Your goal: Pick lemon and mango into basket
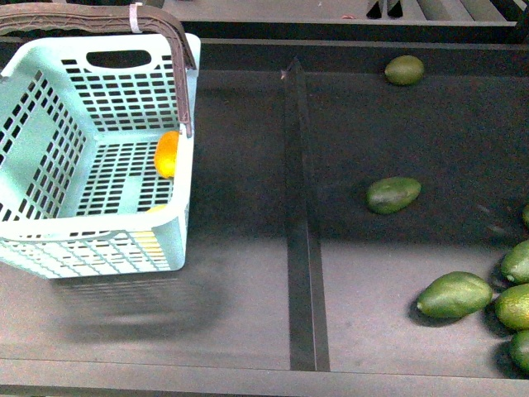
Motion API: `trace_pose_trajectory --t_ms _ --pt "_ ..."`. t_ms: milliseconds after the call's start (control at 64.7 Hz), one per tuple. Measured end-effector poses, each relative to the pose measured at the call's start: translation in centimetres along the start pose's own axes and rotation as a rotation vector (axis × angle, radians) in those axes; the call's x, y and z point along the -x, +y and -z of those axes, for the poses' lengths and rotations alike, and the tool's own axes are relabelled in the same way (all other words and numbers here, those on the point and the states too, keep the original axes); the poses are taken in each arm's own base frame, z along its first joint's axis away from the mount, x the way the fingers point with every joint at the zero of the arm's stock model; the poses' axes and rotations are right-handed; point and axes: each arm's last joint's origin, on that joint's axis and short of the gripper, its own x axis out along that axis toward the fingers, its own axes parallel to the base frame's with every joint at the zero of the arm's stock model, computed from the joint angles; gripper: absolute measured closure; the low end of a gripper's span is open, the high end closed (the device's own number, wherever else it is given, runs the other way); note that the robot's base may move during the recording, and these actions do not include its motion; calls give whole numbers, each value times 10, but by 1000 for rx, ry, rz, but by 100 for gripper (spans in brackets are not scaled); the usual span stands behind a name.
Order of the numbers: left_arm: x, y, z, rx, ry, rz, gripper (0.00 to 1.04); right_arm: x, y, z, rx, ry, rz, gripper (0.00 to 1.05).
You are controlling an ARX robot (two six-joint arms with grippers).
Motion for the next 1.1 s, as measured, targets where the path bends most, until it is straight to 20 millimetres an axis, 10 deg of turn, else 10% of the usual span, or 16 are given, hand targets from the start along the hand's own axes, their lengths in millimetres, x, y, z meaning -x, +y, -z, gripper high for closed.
trace_pose_trajectory --t_ms 139,356,1098 --pt "44 33 8 -611 -319 228 58 0 0 0 0 0 1 9" --pt "87 77 28 -812 -339 195 102 0 0 0 0 0 1 9" --pt "170 140 62 -836 -348 187 101 0 0 0 0 0 0 9"
